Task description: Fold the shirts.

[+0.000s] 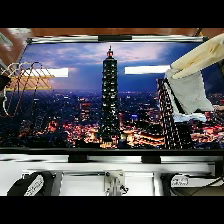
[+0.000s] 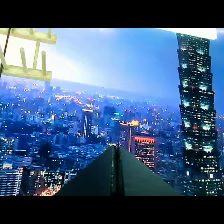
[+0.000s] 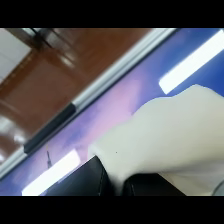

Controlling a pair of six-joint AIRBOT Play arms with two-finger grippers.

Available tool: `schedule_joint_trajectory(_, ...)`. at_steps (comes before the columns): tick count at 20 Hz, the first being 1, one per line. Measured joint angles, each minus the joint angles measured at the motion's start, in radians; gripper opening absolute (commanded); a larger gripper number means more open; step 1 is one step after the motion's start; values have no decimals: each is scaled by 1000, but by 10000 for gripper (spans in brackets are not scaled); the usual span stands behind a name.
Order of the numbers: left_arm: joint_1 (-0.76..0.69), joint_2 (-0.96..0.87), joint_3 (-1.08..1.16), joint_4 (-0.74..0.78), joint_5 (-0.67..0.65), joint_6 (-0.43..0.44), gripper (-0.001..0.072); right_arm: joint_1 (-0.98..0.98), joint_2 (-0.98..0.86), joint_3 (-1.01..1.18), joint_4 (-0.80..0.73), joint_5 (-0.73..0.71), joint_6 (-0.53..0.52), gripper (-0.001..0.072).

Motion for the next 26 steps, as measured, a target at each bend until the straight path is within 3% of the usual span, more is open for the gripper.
schedule_joint_trajectory(7, 0, 0, 0, 0, 2, 0, 29, 135, -45, 0, 137, 435, 35, 74)
schedule_joint_trajectory(10, 0, 0, 0, 0, 1, 0, 30, 167, -88, 0, 96, 468, 17, 74)
schedule_joint_trajectory(12, 0, 0, 0, 0, 1, 0, 29, 163, -99, 0, -2, 380, 4, 74)
schedule_joint_trajectory(18, 0, 2, 0, -5, 0, 0, 29, 80, -28, 1, -376, -111, -10, 74)
schedule_joint_trajectory(23, 0, 2, 0, -13, 1, 0, 29, 47, 5, -51, -481, -555, 25, 74)
schedule_joint_trajectory(26, 0, 2, 0, -16, 1, 0, 30, 44, 11, -135, -453, -706, 105, 74)
